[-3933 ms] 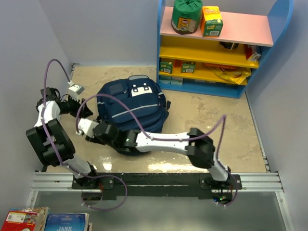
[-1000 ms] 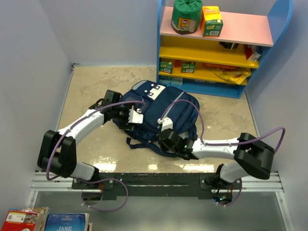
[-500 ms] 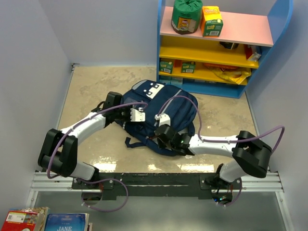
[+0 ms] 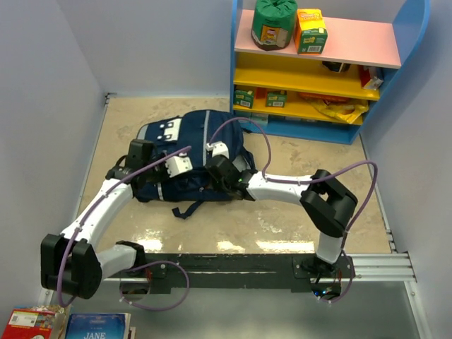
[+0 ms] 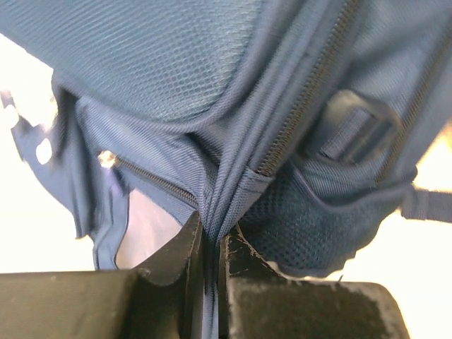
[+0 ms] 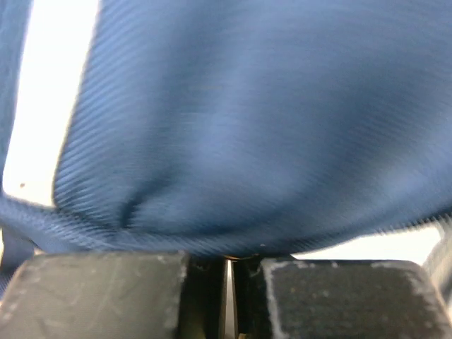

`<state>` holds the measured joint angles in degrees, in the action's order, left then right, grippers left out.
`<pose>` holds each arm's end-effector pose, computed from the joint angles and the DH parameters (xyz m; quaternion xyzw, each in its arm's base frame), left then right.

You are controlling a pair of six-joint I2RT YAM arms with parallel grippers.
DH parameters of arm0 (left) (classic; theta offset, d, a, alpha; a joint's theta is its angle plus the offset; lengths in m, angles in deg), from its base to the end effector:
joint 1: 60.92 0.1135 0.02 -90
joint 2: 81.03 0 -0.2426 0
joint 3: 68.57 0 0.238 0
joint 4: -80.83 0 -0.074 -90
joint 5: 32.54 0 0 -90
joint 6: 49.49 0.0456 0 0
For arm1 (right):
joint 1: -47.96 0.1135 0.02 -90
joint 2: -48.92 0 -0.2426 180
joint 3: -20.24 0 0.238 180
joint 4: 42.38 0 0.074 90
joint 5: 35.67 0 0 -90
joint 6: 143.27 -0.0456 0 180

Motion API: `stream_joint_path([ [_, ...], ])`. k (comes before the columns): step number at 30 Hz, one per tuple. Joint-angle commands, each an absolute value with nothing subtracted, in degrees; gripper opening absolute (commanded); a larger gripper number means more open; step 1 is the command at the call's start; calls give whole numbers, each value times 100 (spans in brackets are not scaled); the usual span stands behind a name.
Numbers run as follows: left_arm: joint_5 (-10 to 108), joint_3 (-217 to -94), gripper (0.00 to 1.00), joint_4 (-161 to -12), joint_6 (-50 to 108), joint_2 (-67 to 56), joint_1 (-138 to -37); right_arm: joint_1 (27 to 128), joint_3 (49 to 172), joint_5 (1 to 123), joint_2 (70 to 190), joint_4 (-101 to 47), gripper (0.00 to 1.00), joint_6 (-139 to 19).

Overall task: Pack the student bag
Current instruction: Adjust the student bag at the center of the board.

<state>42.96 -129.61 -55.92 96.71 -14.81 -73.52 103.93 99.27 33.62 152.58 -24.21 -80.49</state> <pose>0.2294 -0.0630 0.2256 0.5609 0.7399 0.0212 0.3707 0.2256 0.3053 0.1708 -0.1541 0.8911 0.1383 0.4039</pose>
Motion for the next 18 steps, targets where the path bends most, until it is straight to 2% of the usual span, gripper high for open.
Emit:
stream_joint_path([
  [1,4428,-12870,0,-5055,8763,-1494,-7428,10298,10892,2595,15491,-2041,14,-7815],
  [4,4446,-12914,0,-5265,8332,-1274,-7428,10298,11263,2244,15553,-1522,29,-7902],
  [5,4454,-12931,0,-5301,8270,-1247,-7437,10298,11246,2173,15501,-1469,38,-7937],
  [8,4402,-13028,0,-5327,8120,-1168,-7437,10298,10807,2101,15001,-1486,45,-8192],
  [13,4217,-13081,0,-5310,8006,-1080,-7472,10368,9674,2426,13912,-1897,48,-8535],
  [18,4217,-13247,0,-5318,7621,-940,-7490,10386,8541,3716,12935,-2811,50,-8430],
])
